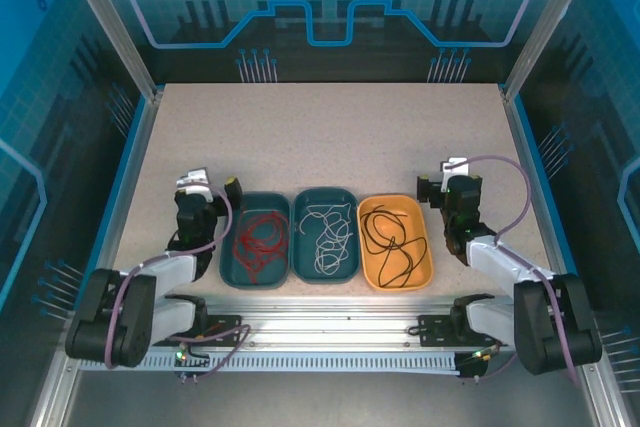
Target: Untangle the cables
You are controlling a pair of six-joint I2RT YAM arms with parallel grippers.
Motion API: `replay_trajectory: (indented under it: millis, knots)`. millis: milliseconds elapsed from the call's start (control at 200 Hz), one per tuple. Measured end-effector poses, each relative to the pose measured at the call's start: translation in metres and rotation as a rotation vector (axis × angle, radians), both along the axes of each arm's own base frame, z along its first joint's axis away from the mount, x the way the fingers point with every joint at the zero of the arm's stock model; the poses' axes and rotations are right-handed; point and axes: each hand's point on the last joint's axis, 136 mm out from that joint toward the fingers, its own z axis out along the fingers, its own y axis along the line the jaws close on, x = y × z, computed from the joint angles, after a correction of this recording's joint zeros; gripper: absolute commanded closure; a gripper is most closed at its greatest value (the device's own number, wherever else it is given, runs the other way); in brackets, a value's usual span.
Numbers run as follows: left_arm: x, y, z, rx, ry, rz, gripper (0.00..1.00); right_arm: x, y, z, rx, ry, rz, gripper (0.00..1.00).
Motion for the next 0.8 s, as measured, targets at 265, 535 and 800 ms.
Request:
replay_trajectory:
  millis: [265, 535, 800]
  knots:
    - [0.014, 0.008, 0.001, 0.009, -0.007, -0.001, 0.01, 0.007, 0.0, -0.009, 0.002, -0.022, 0.003, 0.0]
    - [0.025, 0.014, -0.034, -0.021, 0.039, -0.027, 0.01, 0.014, 0.004, -0.003, 0.005, -0.082, 0.027, 0.0]
    - [0.056, -0.003, -0.008, -0.017, -0.007, -0.135, 0.01, 0.028, 0.006, -0.012, 0.018, -0.109, 0.059, 0.0]
